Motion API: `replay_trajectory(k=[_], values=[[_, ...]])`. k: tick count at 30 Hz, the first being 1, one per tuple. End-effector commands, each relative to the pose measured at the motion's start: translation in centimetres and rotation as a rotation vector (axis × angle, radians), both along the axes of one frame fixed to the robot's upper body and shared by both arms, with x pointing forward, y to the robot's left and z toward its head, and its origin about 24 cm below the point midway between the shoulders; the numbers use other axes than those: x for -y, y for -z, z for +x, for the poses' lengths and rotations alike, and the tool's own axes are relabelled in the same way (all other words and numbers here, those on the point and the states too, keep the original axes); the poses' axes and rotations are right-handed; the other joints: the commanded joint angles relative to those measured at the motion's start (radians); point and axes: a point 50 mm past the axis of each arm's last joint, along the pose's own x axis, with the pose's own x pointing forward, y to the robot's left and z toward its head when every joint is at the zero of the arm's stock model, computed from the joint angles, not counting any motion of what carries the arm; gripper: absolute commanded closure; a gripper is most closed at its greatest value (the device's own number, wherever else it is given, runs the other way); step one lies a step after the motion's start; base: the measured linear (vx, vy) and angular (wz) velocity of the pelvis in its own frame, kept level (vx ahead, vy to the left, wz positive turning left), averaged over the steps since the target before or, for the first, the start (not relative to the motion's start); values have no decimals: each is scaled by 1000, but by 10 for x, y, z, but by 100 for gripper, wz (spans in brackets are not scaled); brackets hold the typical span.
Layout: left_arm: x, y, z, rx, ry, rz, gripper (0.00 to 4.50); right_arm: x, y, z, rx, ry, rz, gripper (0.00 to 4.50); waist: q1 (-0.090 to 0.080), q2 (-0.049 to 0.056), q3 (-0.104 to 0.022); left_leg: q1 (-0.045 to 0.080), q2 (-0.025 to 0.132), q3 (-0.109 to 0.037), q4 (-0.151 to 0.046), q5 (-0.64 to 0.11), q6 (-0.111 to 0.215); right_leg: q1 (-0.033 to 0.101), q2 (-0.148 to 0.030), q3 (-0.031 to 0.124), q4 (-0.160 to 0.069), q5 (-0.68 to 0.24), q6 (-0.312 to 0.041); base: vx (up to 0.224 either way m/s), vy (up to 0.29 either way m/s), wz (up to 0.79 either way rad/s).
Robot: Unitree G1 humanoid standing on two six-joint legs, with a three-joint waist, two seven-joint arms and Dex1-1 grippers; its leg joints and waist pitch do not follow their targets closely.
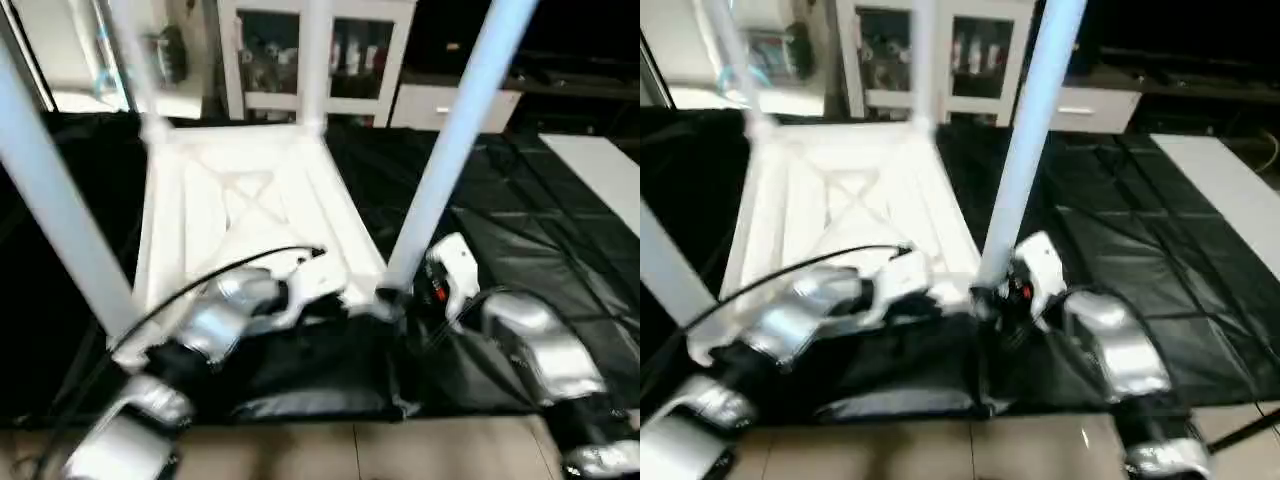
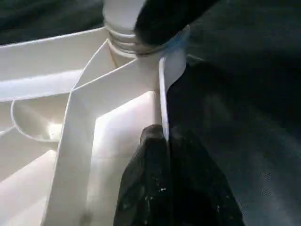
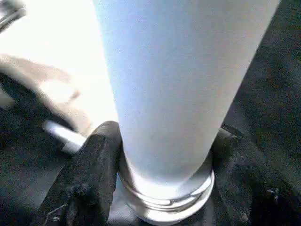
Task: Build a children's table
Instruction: Rotate leg to tighten
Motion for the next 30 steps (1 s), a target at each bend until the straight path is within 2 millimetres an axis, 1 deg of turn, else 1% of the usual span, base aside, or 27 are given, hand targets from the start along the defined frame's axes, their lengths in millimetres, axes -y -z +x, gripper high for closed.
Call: replay_trajectory(k=[1, 2, 3, 4, 5, 6, 7, 8, 10, 11, 13, 14, 15, 16, 17, 18, 19, 20, 21, 22, 23, 25, 26, 27, 28, 29, 30], values=[[6, -12, 20, 96, -257, -49, 450, 7, 31, -4, -108, 171, -177, 199, -13, -6, -42, 6, 9, -35, -82, -443, -33, 31, -37, -6, -104, -644, -58, -52, 37, -13], [6, -12, 21, 106, -267, -47, 450, 5, 32, -4, -106, 179, -178, 201, -11, -1, -45, 5, 10, -37, -84, -428, -27, 35, -41, -7, -106, -614, -59, -52, 37, -13], [10, -13, 25, 138, -306, -49, 450, -5, 33, 0, -95, 213, -181, 201, -13, 2, -45, 5, 12, -37, -87, -422, -16, 37, -43, -6, -109, -589, -68, 0, 0, 0], [12, -15, 27, 156, -323, -50, 450, -13, 33, 2, -89, 235, -183, 208, -18, 10, -42, 7, 12, -40, -89, -432, -7, 33, -43, -8, -113, -549, -91, 0, 0, 0], [14, -15, 28, 165, -335, -52, 450, -18, 33, 3, -85, 251, -185, 213, -23, 4, -43, 4, 9, -42, -90, -447, -2, 37, -41, -13, -112, -537, -98, 0, 0, 0], [16, -17, 30, 169, -349, -65, 450, -24, 33, 6, -81, 264, -166, 213, -24, 2, -41, 4, 6, -41, -89, -452, 4, 35, -41, -13, -116, -542, -97, 0, 0, 0], [18, -19, 31, 175, -354, -71, 450, -28, 32, 7, -75, 273, -146, 217, -22, 3, -41, 12, 4, -39, -86, -459, 14, 30, -43, -13, -120, -561, -99, 0, 0, 0], [19, -20, 31, 187, -349, -66, 450, -31, 30, 9, -65, 278, -124, 217, -22, 1, -40, 13, 4, -39, -85, -460, 18, 29, -43, -14, -121, -566, -98, 0, 0, 0], [18, -21, 32, 195, -348, -58, 450, -39, 23, 13, -40, 268, -27, 217, -21, 3, -40, 7, 8, -41, -90, -457, 24, 34, -46, -13, -117, -554, -98, 0, 0, 0], [16, -20, 33, 209, -338, -45, 450, -41, 19, 14, -28, 252, 0, 217, -19, 0, -41, 8, 9, -39, -90, -447, 28, 33, -47, -10, -116, -536, -105, 0, 0, 0], [13, -19, 33, 218, -321, -36, 450, -44, 12, 14, 0, 184, 71, 217, -17, 1, -41, 5, 10, -37, -92, -433, 35, 36, -46, -6, -111, -505, -117, 0, 0, 0], [11, -19, 33, 220, -317, -32, 450, -46, 7, 12, 15, 132, 122, 217, -17, -3, -41, 3, 9, -36, -93, -429, 41, 38, -46, -5, -110, -499, -118, 0, 0, 0], [10, -18, 33, 222, -317, -27, 450, -46, 3, 11, 34, 90, 152, 184, -12, -3, -40, 0, 12, -37, -95, -414, 52, 44, -48, -4, -107, -489, -116, 0, 0, 0], [8, -18, 32, 221, -298, -28, 450, -45, -3, 9, 68, 51, 175, 178, -11, -4, -40, -3, 11, -35, -96, -407, 58, 45, -46, -2, -105, -481, -116, 0, 0, 0], [7, -17, 32, 219, -287, -30, 450, -44, -7, 7, 87, 24, 186, 173, -14, -5, -41, -9, 11, -37, -97, -400, 59, 49, -47, -2, -103, -483, -113, 0, 0, 0], [6, -16, 32, 213, -281, -32, 450, -43, -10, 4, 100, -12, 198, 173, -17, -3, -40, -17, 12, -41, -100, -392, 58, 55, -48, -4, -101, -493, -108, 0, 0, 0], [5, -16, 31, 214, -276, -31, 450, -42, -11, 2, 105, -32, 201, 159, -16, -2, -43, -25, 14, -44, -101, -355, 55, 63, -54, -2, -99, -479, -105, 8, -12, -19], [4, -15, 30, 211, -253, -27, 450, -37, -14, -1, 123, -60, 194, 143, -11, -3, -49, -22, 14, -43, -98, -317, 59, 62, -53, 1, -93, -429, -120, 8, -12, -19], [2, -14, 28, 208, -232, -24, 450, -31, -17, -3, 134, -84, 187, 133, -6, -3, -49, -15, 18, -39, -96, -304, 63, 55, -52, 5, -92, -397, -134, 0, 0, 0], [1, -13, 27, 205, -218, -22, 450, -27, -19, -5, 142, -100, 183, 130, 3, -6, -50, -7, 17, -30, -90, -273, 77, 47, -50, 10, -88, -345, -163, 0, 0, 0], [-1, -12, 25, 196, -184, -23, 450, -18, -21, -6, 145, -92, 157, 125, 6, -5, -45, -5, 17, -23, -89, -267, 88, 42, -47, 12, -88, -342, -180, 0, 0, 0], [-2, -11, 23, 189, -158, -24, 450, -9, -22, -7, 145, -84, 137, 100, 12, -2, -46, -7, 18, -22, -89, -252, 89, 44, -47, 13, -85, -359, -178, 0, 0, 0], [-5, -9, 17, 170, -73, -31, 450, 12, -28, -12, 153, -113, 85, 91, 18, 2, -47, -6, 18, -23, -88, -246, 88, 45, -47, 13, -85, -356, -178, 0, 0, 0], [-5, -9, 16, 165, -55, -32, 450, 16, -30, -13, 155, -122, 75, 86, 23, -1, -48, -3, 19, -19, -86, -238, 92, 43, -46, 14, -85, -336, -180, 0, 0, 0], [-7, -8, 14, 170, -17, -31, 450, 23, -32, -16, 147, -145, 56, 86, 26, -1, -48, -1, 20, -18, -86, -237, 94, 42, -46, 15, -84, -329, -184, 0, 0, 0], [-7, -8, 11, 165, 17, -37, 450, 30, -34, -19, 141, -167, 39, 74, 30, 0, -49, -1, 19, -17, -84, -222, 101, 43, -45, 16, -80, -307, -191, 0, 0, 0], [-10, -6, 9, 151, 35, -33, 450, 36, -36, -23, 131, -192, 24, 53, 36, -2, -51, -5, 19, -16, -83, -202, 109, 47, -46, 17, -76, -281, -196, 0, 0, 0]])
